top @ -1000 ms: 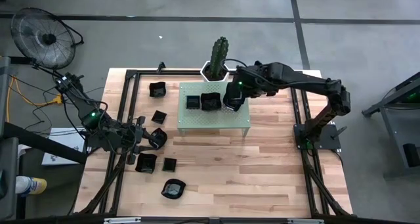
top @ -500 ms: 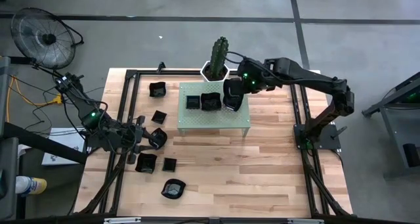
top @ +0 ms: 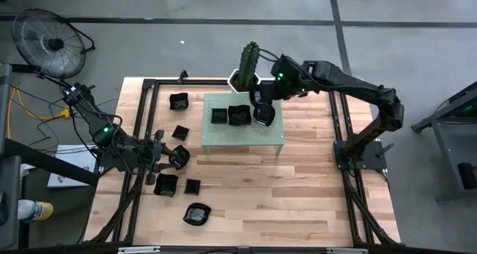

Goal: Pick & Place Mini shaped plates
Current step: Stack the leaf shaped plate on top of the leaf shaped plates on the shelf

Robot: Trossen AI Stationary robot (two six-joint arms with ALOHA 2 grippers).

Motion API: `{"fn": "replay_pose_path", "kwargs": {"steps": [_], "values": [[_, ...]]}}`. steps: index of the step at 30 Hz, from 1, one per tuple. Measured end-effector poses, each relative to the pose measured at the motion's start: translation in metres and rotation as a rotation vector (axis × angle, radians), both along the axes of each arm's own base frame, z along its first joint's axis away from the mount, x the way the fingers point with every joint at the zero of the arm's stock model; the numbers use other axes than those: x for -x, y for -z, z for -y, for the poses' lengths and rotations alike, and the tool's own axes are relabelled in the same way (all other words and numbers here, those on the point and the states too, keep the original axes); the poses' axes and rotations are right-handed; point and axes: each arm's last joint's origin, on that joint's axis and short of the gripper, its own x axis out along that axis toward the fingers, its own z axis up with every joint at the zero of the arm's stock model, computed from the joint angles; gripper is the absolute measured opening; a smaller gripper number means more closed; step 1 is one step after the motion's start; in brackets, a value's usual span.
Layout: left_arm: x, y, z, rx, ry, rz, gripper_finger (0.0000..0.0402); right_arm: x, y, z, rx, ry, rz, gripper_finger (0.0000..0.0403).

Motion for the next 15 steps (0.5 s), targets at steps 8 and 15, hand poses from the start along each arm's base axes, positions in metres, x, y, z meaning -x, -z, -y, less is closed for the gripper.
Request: {"fn": "replay_pose_path", "kwargs": {"steps": [8, 15], "values": [[0.0, 0.0, 0.0, 0.027, -0.018, 0.002, 0.0143, 0.012, 0.05, -0.014, -0.047, 0.021, 0.286, 0.0], [0.0, 0.0, 0.0, 0.032, -0.023, 0.003, 0.0143, 0.073, 0.05, -0.034, -0.051, 0.108, 0.413, 0.0]]}}
